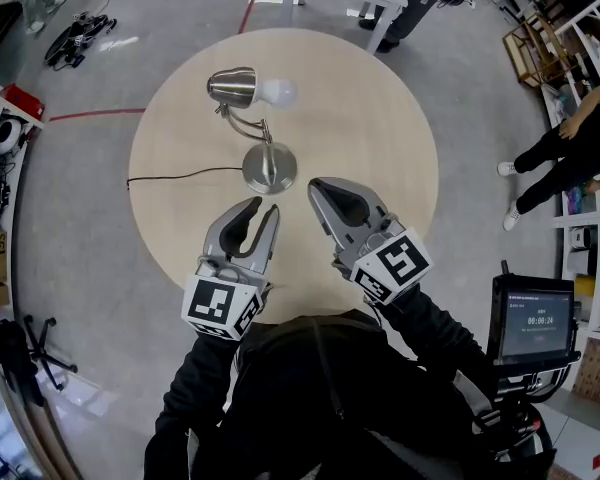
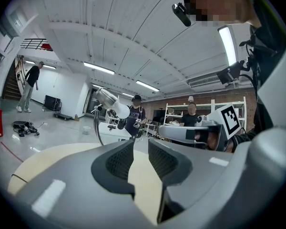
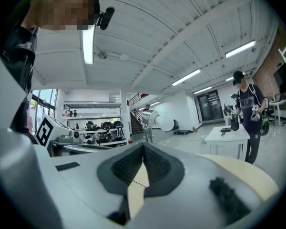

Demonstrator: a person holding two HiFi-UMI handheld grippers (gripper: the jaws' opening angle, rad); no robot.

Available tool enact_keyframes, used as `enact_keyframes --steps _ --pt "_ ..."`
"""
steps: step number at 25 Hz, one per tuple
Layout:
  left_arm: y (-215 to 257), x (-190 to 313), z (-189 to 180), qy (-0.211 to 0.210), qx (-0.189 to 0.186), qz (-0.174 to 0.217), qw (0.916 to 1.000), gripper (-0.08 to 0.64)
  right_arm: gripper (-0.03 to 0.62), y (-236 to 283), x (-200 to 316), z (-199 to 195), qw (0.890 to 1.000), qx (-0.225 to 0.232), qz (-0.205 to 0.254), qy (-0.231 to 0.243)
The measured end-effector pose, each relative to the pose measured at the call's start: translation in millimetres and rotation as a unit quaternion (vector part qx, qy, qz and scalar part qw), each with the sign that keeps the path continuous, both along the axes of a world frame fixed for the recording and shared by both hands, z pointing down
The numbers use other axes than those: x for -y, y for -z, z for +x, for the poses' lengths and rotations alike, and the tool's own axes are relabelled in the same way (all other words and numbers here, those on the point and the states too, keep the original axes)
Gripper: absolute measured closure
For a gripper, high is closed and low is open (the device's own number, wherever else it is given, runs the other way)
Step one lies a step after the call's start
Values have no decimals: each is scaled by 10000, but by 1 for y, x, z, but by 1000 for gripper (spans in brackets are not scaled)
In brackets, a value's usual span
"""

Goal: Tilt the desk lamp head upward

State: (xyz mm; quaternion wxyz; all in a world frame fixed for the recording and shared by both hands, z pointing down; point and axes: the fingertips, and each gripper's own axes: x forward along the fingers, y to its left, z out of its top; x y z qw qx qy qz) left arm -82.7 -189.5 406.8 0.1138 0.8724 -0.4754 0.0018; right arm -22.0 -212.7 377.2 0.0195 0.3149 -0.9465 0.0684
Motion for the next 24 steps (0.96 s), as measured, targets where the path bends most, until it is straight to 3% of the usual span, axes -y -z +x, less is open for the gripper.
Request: enact_keyframes --steps 24 --pt "0 0 -3 17 38 23 10000 457 587 -4 -1 0 10000 -32 12 -6"
